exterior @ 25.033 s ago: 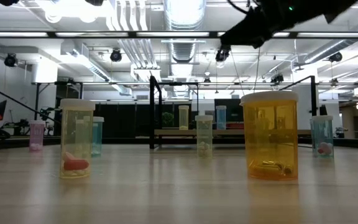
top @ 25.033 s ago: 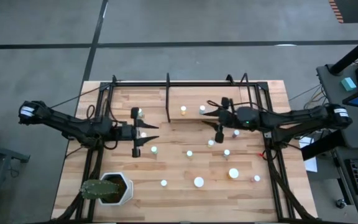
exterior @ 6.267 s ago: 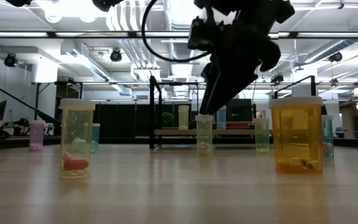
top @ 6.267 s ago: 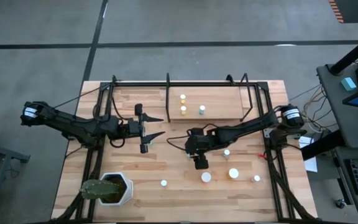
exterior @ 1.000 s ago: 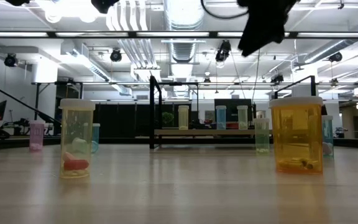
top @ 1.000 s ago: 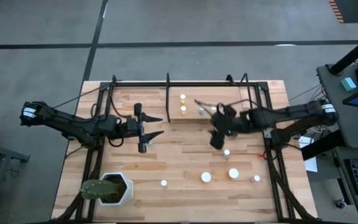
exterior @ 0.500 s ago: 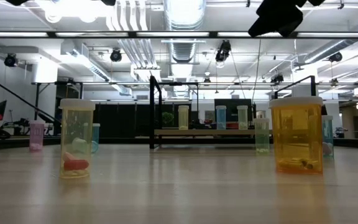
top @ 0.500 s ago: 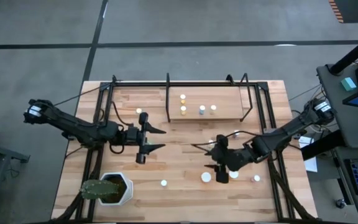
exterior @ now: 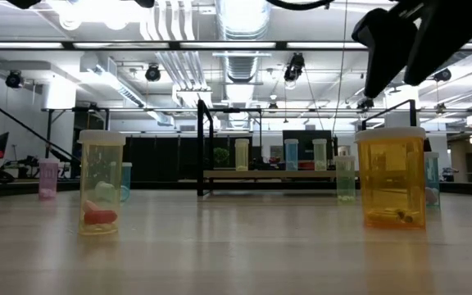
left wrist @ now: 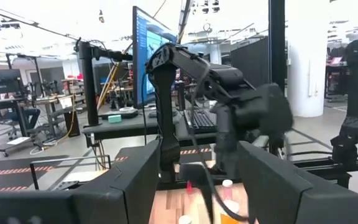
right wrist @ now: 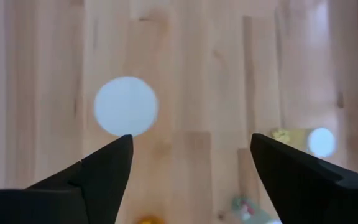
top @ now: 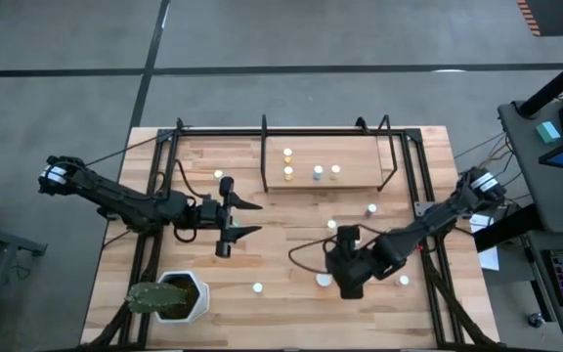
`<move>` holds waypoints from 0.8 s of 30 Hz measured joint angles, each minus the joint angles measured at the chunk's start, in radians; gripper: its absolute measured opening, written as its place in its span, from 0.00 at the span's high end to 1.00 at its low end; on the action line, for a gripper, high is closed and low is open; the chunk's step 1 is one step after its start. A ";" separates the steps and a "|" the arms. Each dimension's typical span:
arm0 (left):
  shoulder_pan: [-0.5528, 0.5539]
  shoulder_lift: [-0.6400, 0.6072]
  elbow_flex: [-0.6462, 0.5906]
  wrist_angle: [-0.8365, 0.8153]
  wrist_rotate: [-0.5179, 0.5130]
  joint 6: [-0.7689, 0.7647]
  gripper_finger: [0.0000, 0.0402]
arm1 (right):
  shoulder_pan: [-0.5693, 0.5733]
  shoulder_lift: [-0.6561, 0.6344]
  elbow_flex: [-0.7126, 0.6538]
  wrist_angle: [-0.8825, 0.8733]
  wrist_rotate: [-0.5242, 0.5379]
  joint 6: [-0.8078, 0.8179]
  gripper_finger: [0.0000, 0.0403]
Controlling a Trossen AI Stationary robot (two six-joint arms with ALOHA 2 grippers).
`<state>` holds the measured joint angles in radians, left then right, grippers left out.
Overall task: Pick and place medicine bottles onto shelf by color
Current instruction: Put the orange pill bottle on the shelf
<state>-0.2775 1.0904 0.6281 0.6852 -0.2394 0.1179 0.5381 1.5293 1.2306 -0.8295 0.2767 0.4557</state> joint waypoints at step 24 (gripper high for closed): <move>0.000 -0.006 0.000 0.004 0.000 0.001 0.51 | -0.002 0.164 0.009 0.172 -0.101 -0.099 0.32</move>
<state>-0.2771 1.0840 0.6285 0.6888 -0.2398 0.1188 0.5358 1.6936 1.2400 -0.6576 0.1754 0.3566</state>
